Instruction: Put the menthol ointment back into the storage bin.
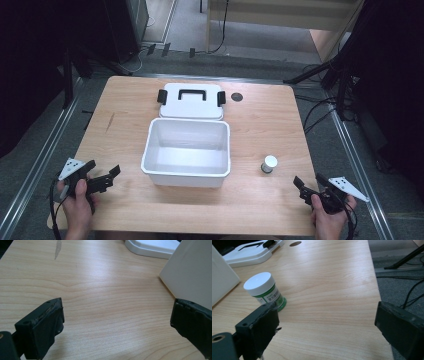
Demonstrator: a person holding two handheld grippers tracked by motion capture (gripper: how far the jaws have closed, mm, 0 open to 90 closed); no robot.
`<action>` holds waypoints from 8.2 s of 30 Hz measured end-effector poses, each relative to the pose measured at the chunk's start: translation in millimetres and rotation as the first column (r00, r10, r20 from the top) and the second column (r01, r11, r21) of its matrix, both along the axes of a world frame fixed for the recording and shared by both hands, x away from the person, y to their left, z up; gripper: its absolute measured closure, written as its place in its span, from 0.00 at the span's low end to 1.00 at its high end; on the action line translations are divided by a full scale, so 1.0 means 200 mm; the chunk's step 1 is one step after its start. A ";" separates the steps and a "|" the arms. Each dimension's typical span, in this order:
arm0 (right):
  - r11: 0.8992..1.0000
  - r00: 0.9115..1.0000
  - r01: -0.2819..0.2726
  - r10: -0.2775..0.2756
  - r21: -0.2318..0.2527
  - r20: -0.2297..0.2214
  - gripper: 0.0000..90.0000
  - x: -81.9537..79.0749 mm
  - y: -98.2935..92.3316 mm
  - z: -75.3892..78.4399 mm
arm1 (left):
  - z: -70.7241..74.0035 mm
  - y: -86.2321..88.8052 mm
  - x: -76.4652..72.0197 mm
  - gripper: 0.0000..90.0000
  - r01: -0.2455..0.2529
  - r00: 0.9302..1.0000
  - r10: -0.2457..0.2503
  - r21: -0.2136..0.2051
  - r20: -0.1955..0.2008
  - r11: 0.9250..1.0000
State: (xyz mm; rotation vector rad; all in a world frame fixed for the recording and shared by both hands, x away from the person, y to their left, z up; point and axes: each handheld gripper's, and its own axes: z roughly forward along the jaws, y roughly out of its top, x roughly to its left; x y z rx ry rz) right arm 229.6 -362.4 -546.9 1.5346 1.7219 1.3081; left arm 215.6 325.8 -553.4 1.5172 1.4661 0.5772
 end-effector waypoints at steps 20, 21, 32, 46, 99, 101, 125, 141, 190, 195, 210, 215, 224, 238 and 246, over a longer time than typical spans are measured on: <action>0.979 0.978 -0.157 0.137 -0.128 -0.155 0.05 0.08 0.08 0.10 | 0.00 -0.01 -0.01 0.00 0.002 1.000 -0.002 0.016 0.007 1.000; 0.975 0.973 -0.171 0.145 -0.139 -0.178 0.05 0.08 0.09 0.12 | 0.00 -0.01 -0.01 0.00 0.001 1.000 -0.001 0.015 0.006 1.000; 0.903 0.842 -0.371 0.227 -0.219 -0.490 0.07 0.20 0.22 0.23 | 0.00 0.00 0.00 0.00 -0.003 1.000 0.003 0.009 0.010 1.000; 0.736 0.563 -0.612 0.147 -0.290 -0.813 0.15 0.35 0.47 0.34 | 0.00 0.00 0.00 0.00 -0.003 1.000 0.003 0.004 0.002 1.000; 0.770 0.572 -0.567 0.112 -0.293 -0.813 0.57 0.69 0.77 0.54 | 0.00 0.01 0.00 0.00 -0.001 1.000 0.001 -0.005 -0.004 1.000; 0.772 0.573 -0.569 0.127 -0.282 -0.809 0.57 0.69 0.78 0.58 | 0.00 0.01 0.00 0.00 -0.001 1.000 0.001 -0.006 -0.004 1.000; 0.710 0.574 -0.638 0.182 -0.297 -0.799 0.57 0.69 0.99 0.97 | 0.00 0.01 0.01 0.00 -0.001 1.000 0.001 -0.007 -0.007 1.000; 0.661 0.560 -0.684 0.207 -0.308 -0.802 0.57 0.68 1.17 1.06 | 0.00 0.00 0.01 0.00 -0.004 1.000 0.004 -0.007 -0.007 1.000; 0.383 0.493 -0.855 0.393 -0.349 -0.776 0.57 0.68 1.58 0.92 | 0.00 0.01 0.01 0.00 -0.004 1.000 0.003 -0.007 -0.009 1.000; 0.379 0.488 -0.858 0.395 -0.345 -0.779 0.57 0.68 1.59 0.86 | 0.00 0.01 0.01 0.00 -0.003 1.000 0.003 -0.007 -0.009 1.000; 0.348 0.450 -0.881 0.403 -0.322 -0.797 0.57 0.68 1.65 0.66 | 0.00 0.00 0.01 0.00 -0.002 1.000 0.002 -0.007 -0.007 1.000; 0.336 0.442 -0.886 0.397 -0.320 -0.805 0.57 0.67 1.66 0.60 | 0.00 0.00 0.01 0.00 -0.002 1.000 0.002 -0.005 -0.006 1.000; 0.333 0.439 -0.886 0.387 -0.321 -0.811 0.57 0.67 1.69 0.53 | 0.00 0.00 0.01 0.00 -0.002 1.000 0.001 -0.005 -0.009 1.000; 0.302 0.426 -0.894 0.344 -0.331 -0.837 0.57 0.67 1.72 0.42 | 0.00 0.01 0.01 0.00 0.000 1.000 0.000 -0.007 -0.010 1.000; 0.285 0.426 -0.895 0.326 -0.342 -0.844 0.56 0.67 1.73 0.39 | 0.00 0.00 0.01 0.00 -0.001 1.000 0.001 -0.005 -0.010 1.000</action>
